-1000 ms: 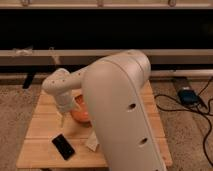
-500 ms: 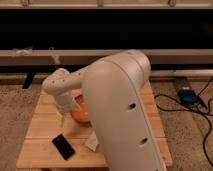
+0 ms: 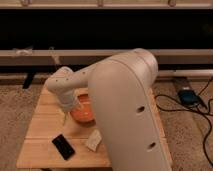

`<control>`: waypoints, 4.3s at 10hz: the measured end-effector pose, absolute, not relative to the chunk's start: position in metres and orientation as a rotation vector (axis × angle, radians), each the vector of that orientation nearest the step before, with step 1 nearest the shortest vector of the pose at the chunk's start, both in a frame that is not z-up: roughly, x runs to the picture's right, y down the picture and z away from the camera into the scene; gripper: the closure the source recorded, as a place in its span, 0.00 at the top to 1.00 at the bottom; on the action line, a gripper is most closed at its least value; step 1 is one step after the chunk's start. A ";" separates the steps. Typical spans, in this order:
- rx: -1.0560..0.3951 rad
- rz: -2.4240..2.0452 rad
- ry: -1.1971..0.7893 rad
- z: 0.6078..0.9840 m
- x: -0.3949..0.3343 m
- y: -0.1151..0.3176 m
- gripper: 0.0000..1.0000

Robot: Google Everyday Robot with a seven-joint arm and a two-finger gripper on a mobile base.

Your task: Knock the bottle over

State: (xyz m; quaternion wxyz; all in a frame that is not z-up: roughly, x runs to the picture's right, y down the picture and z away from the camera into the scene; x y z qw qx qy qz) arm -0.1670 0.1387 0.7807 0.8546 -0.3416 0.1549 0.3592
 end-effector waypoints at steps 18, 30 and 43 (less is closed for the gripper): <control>-0.493 0.884 0.301 0.769 0.049 -0.048 0.80; -0.568 0.925 0.218 0.866 0.085 -0.002 0.80; -0.711 0.783 0.174 0.810 -0.042 0.055 0.80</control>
